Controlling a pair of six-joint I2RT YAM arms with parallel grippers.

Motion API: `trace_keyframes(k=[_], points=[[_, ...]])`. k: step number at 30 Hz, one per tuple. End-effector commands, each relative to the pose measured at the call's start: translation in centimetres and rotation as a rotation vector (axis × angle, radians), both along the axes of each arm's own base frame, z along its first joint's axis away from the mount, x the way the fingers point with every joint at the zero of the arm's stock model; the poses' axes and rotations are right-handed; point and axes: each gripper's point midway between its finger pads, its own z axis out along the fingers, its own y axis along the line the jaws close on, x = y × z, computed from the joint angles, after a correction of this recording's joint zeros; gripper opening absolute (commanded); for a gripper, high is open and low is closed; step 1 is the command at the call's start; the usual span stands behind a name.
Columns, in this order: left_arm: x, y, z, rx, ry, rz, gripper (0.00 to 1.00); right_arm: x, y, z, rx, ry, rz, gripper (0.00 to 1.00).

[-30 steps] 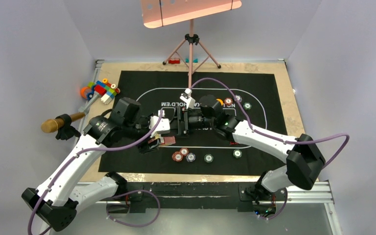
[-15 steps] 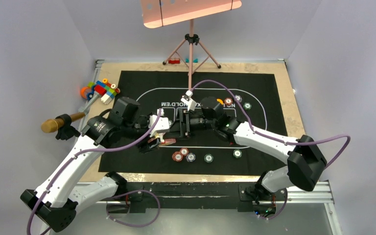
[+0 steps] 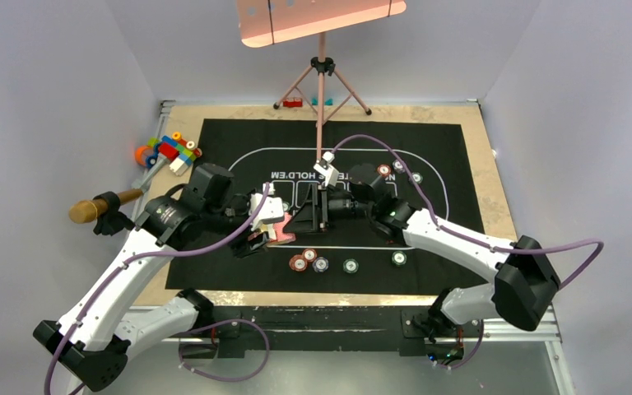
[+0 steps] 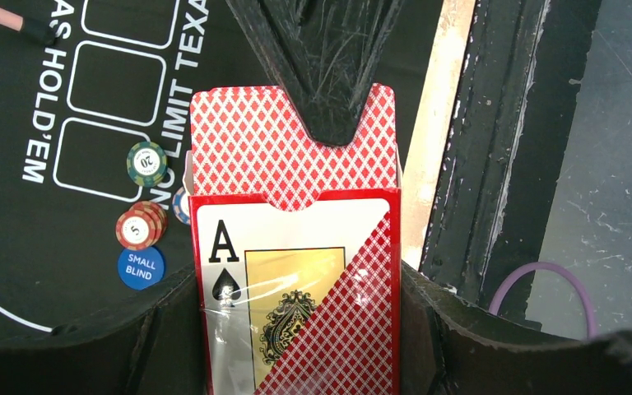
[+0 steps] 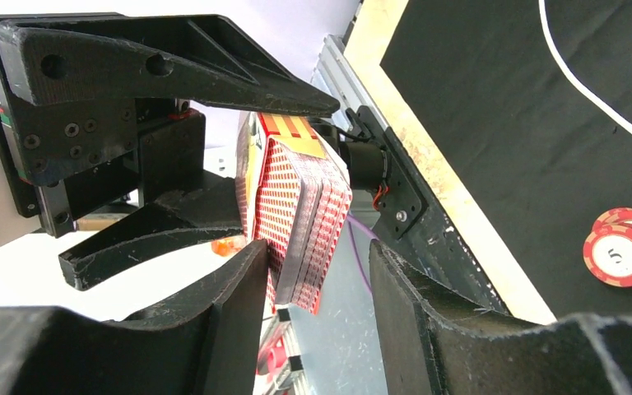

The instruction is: Distribute texas hold em gaming equipment

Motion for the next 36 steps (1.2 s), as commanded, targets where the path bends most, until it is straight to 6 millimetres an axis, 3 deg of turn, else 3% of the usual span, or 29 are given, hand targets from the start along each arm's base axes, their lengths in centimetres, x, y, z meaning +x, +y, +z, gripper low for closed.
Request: trace_keyframes(k=[1, 9, 13, 17, 22, 28, 36], points=[[0.3, -1.2, 3.2, -0.099, -0.069, -0.020, 0.13, 0.1, -1.1, -0.1, -0.012, -0.010, -0.019, 0.50], [0.2, -1.1, 2.9, -0.094, -0.064, -0.020, 0.13, 0.8, -2.3, 0.3, -0.029, -0.037, -0.053, 0.49], [0.3, -1.1, 2.6, -0.087, -0.058, -0.016, 0.13, 1.1, -2.1, 2.0, 0.006, -0.066, -0.065, 0.57], [0.5, -1.2, 2.5, -0.087, -0.055, -0.013, 0.14, 1.0, -1.0, 3.5, 0.076, -0.065, -0.046, 0.65], [0.9, -1.4, 2.8, -0.091, -0.062, -0.011, 0.14, 0.7, 1.3, 3.1, 0.076, -0.049, 0.007, 0.67], [1.0, -1.4, 2.7, -0.086, -0.062, -0.010, 0.14, 0.3, 2.7, 2.8, 0.070, -0.042, 0.039, 0.67], [0.9, -1.5, 2.9, -0.093, -0.063, -0.011, 0.14, 0.2, 1.3, 1.8, 0.047, -0.026, 0.005, 0.53]])
